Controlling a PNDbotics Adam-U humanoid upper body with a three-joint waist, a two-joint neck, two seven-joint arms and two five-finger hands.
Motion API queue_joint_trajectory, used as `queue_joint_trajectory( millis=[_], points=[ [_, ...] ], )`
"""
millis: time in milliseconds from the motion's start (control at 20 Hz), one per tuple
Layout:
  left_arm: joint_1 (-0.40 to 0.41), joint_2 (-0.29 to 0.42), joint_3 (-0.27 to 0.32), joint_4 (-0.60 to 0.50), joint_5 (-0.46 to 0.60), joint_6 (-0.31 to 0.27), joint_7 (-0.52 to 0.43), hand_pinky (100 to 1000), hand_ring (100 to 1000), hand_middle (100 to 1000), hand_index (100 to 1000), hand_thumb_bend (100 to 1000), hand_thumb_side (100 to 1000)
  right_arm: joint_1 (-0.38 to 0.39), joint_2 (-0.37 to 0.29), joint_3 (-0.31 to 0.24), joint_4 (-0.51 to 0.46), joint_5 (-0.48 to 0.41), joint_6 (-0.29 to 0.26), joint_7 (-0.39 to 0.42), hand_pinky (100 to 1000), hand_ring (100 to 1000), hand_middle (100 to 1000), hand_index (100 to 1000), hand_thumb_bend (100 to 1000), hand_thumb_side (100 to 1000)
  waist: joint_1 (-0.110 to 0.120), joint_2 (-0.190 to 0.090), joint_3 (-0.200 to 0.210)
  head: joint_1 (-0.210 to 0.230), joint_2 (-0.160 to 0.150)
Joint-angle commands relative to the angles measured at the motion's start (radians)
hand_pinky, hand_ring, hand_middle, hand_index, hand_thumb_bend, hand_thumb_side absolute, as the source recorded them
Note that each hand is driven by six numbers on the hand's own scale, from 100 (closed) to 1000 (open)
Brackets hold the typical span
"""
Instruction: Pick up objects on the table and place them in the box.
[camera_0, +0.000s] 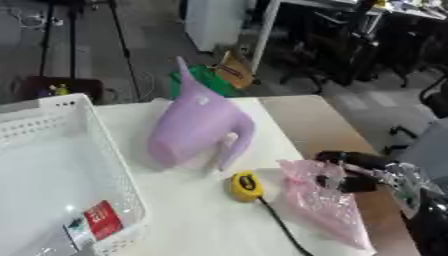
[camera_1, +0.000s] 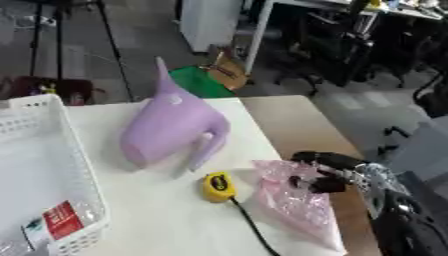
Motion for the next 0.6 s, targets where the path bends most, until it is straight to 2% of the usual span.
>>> queue_joint_trajectory(
  millis=[50, 250, 550, 600],
  points=[
    [-0.015, -0.005, -0.003, -0.018, 0.001, -0.003, -0.004, 917, 959, 883, 780, 100, 1000, -0.013, -0.046, 0.011, 0.01, -0.038, -0.06, 0.085, 931, 1000, 1000, 1000, 328, 972, 0.002, -0.015, -0.003, -0.002, -0.012],
    [-0.014, -0.006, -0.004, -0.018, 0.002, -0.005, -0.005, 917, 959, 883, 780, 100, 1000, -0.014, -0.054, 0.024, 0.012, -0.051, -0.066, 0.103, 904, 1000, 973, 1000, 340, 947, 0.001, -0.016, -0.004, -0.001, -0.013],
    [-0.015, -0.008, -0.004, -0.018, 0.001, -0.008, -0.005, 917, 958, 882, 780, 100, 1000, -0.014, -0.054, 0.042, 0.03, -0.061, -0.079, 0.109, 818, 1000, 946, 1000, 346, 872, 0.0, -0.017, -0.003, -0.002, -0.016],
    [-0.015, -0.008, -0.004, -0.018, 0.001, -0.008, -0.006, 918, 959, 883, 780, 100, 1000, -0.014, -0.054, 0.044, 0.032, -0.062, -0.08, 0.111, 750, 972, 918, 1000, 328, 849, 0.0, -0.017, -0.003, -0.002, -0.016]
  ],
)
